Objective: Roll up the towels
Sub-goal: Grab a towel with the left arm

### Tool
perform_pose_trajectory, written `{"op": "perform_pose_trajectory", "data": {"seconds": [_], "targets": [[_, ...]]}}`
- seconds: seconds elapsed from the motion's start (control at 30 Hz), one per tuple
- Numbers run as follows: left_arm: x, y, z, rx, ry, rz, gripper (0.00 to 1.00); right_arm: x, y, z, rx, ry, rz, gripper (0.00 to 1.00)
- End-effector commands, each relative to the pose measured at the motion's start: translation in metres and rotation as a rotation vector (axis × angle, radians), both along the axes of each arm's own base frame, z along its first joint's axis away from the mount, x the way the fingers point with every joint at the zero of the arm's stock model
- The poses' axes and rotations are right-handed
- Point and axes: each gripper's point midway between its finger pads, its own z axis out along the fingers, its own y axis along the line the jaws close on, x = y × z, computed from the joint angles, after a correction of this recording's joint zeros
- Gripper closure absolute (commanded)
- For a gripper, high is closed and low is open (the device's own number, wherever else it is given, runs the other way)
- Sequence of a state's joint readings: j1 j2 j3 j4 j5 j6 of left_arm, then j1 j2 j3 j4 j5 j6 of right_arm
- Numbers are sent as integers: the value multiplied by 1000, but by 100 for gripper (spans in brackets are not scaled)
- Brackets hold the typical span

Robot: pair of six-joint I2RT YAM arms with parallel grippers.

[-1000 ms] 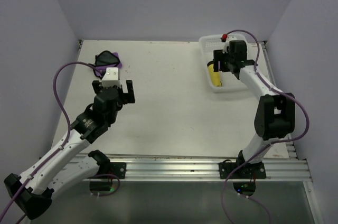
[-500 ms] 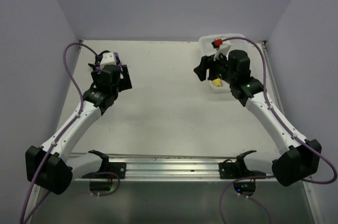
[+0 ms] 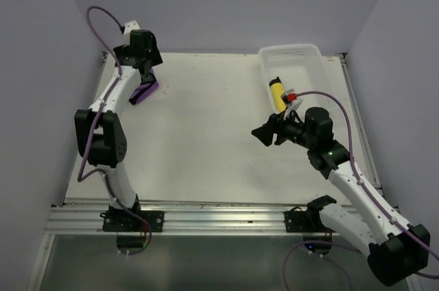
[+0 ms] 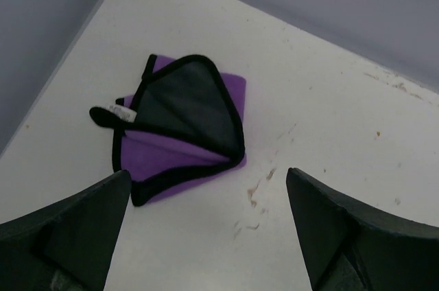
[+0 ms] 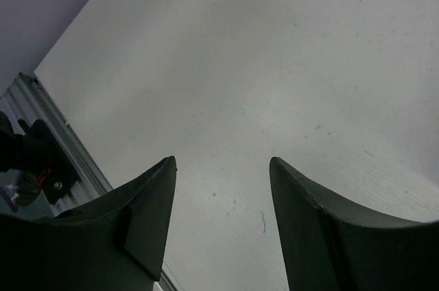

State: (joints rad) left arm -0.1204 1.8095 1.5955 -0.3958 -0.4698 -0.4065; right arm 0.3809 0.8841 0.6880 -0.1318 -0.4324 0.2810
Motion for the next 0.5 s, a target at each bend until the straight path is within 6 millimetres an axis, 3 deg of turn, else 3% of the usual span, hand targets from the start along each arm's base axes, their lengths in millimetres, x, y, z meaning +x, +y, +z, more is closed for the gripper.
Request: {"op": "perform_pose_trajectory", "data": {"seconds": [0.0, 0.13, 0.2, 0.23, 0.27, 0.3, 0.47], "targets": [[40, 18, -1, 30, 16, 17, 0, -13, 13, 7, 64, -12, 89, 40], [90, 34, -42, 15, 73, 31, 1, -16, 17, 1, 74, -2, 116, 43], [101, 47, -60, -14, 97, 39, 1, -14, 16, -1, 66, -6, 109, 43], [109, 47, -79, -30, 115, 36, 1, -14, 16, -2, 63, -3, 109, 44], [112, 47, -87, -38, 122, 32, 1, -13, 17, -2, 64, -1, 112, 44], [112, 68, -94, -52, 123, 58, 1, -13, 17, -2, 66, 2, 116, 44], [120, 87, -123, -55, 129, 58, 3, -11, 21, -10, 68, 34, 129, 46]]}}
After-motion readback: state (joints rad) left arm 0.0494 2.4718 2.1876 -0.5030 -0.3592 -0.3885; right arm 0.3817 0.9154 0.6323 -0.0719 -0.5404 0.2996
